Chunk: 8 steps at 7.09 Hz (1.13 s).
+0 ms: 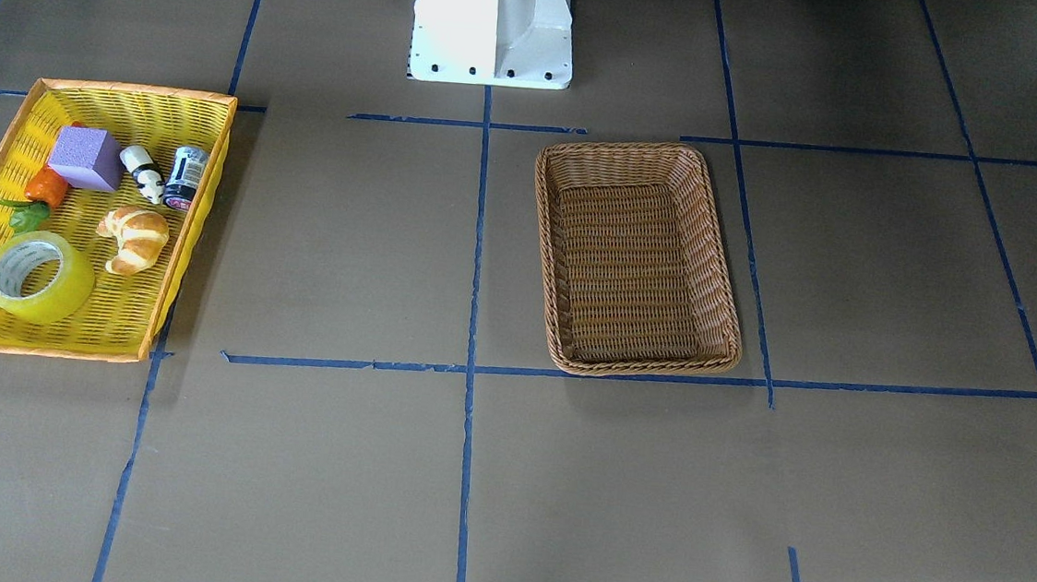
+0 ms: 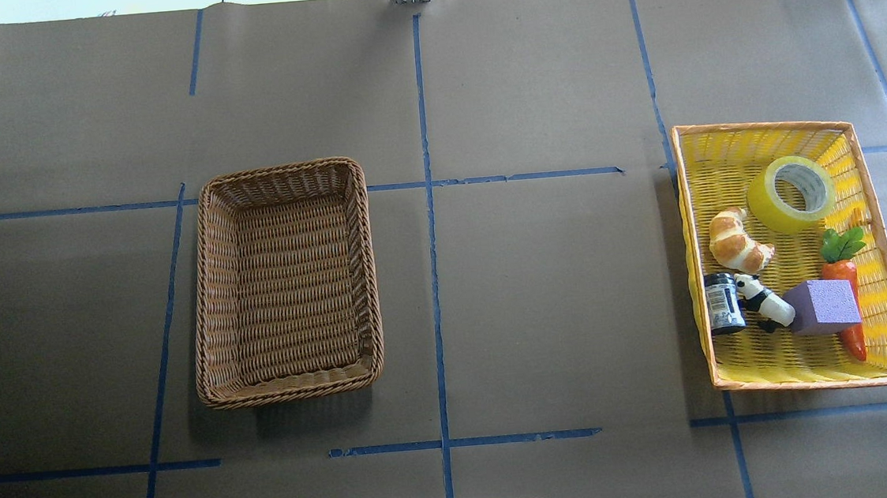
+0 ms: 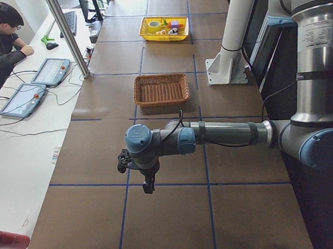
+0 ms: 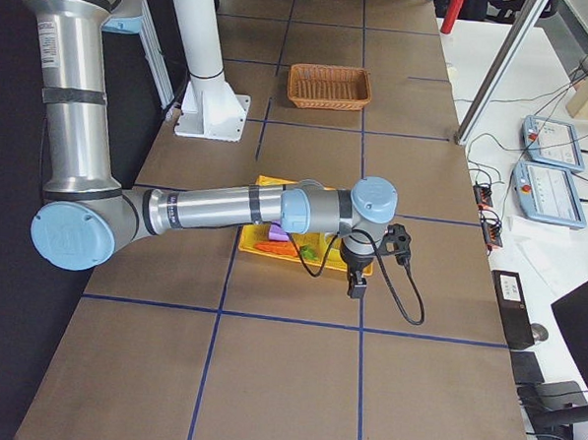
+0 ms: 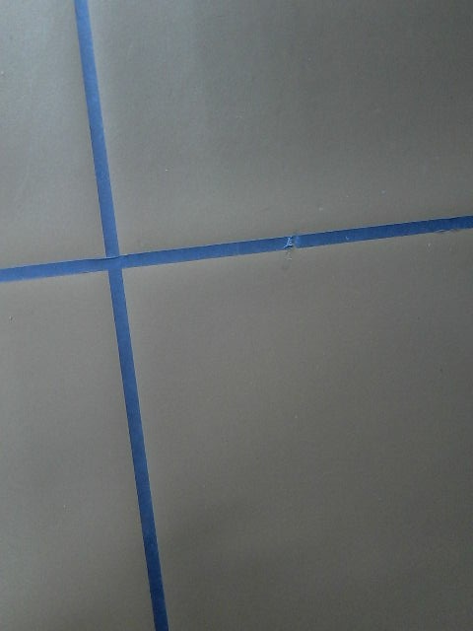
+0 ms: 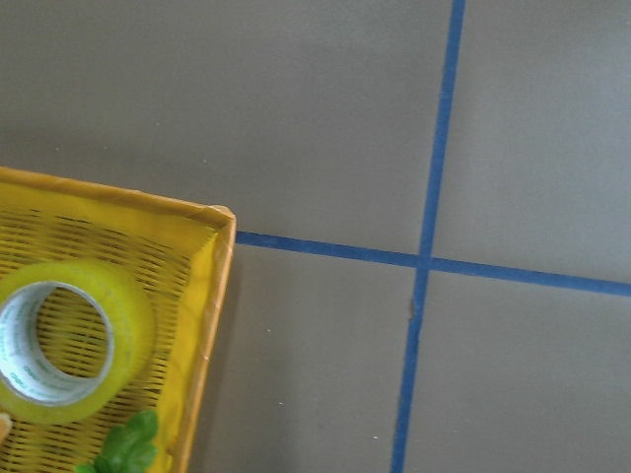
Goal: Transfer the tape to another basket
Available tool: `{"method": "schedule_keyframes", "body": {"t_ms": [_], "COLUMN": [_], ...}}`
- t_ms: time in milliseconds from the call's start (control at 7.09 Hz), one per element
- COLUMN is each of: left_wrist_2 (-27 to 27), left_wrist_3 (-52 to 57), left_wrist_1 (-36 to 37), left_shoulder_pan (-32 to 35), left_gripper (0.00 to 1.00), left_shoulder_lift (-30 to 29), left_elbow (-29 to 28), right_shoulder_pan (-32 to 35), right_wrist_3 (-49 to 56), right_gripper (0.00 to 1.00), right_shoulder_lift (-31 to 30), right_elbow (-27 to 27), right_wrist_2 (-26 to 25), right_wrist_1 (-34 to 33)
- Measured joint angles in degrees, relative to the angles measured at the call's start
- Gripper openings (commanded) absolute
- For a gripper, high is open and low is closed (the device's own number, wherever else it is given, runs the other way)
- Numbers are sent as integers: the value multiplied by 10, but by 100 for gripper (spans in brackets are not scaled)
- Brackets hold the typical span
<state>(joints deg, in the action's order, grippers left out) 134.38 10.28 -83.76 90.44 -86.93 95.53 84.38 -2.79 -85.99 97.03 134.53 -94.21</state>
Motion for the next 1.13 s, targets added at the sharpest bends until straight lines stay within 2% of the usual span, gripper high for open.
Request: {"method": "schedule_keyframes", "body": {"t_ms": [282, 564, 988, 1129], "left_wrist_2": [0, 0, 0, 0], "left_wrist_3": [0, 0, -2, -2], "left_wrist_1": [0, 0, 0, 0], "left_shoulder_pan": [0, 0, 0, 0], "left_gripper": [100, 100, 100, 100], "left_shoulder_lift": [0, 0, 0, 1], "left_elbow": [0, 0, 1, 1], "right_shoulder_pan": [-64, -108, -169, -178], "right_wrist_3": [-133, -206, -317, -330], "right_gripper": [100, 100, 100, 100], "right_shoulder_lift": [1, 2, -1, -1], "right_elbow": [51, 76, 20, 1], "right_wrist_2": [1, -1, -18, -24], "right_wrist_1": [2, 21, 166, 191]}}
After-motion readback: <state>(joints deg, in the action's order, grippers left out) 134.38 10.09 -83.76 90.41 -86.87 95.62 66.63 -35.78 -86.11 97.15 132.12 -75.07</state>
